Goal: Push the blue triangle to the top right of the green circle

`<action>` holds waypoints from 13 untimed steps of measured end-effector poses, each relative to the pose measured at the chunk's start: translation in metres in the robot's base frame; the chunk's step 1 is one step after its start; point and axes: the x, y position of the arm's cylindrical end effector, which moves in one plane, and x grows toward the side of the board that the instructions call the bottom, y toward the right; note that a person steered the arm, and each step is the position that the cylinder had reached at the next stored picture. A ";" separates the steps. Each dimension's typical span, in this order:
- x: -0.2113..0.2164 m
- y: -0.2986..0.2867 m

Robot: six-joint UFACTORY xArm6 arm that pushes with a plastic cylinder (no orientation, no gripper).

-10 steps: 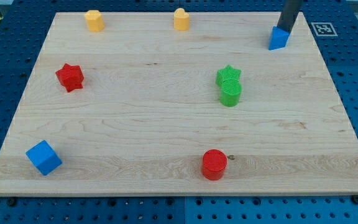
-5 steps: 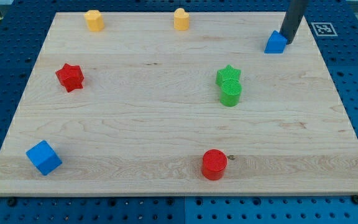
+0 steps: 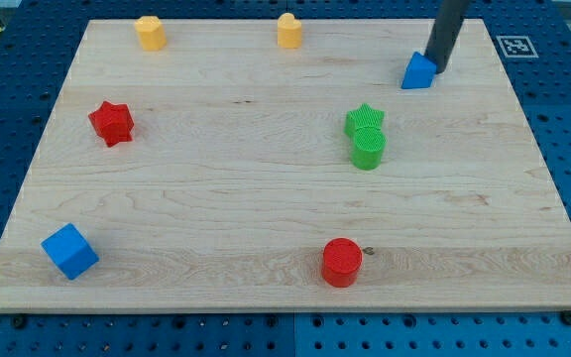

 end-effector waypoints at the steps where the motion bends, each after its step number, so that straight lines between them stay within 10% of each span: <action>1: 0.000 -0.021; 13: 0.063 -0.072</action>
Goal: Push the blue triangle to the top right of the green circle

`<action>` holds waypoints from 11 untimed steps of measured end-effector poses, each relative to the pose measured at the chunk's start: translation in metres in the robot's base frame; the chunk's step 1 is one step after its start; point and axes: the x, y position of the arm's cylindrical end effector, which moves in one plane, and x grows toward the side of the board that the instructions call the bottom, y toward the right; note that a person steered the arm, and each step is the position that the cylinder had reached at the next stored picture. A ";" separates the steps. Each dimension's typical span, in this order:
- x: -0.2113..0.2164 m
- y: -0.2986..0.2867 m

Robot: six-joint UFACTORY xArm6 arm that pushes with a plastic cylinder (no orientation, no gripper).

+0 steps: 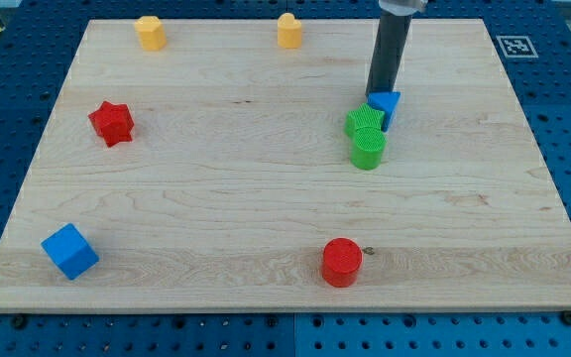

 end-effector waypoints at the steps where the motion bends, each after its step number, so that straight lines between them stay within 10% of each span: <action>1: 0.016 0.000; 11: 0.043 0.048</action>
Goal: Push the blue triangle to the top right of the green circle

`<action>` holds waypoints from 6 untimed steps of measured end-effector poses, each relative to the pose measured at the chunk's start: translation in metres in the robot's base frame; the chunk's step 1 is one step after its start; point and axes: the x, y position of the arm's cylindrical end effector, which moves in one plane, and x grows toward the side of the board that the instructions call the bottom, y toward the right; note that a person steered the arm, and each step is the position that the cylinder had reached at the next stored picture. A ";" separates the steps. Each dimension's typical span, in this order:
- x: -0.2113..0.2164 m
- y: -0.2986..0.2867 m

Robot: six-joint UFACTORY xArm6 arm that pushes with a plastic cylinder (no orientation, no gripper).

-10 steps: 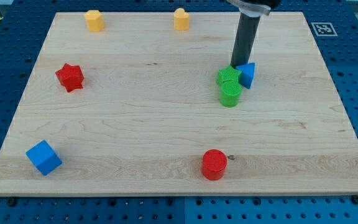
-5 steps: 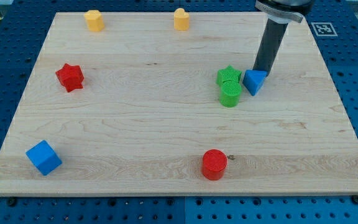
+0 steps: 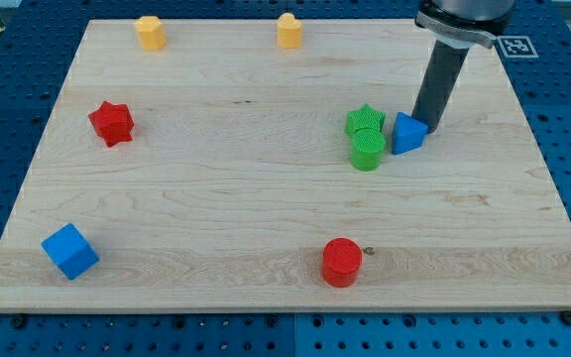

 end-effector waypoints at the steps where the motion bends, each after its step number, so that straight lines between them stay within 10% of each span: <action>1: 0.004 0.000; 6: 0.028 0.031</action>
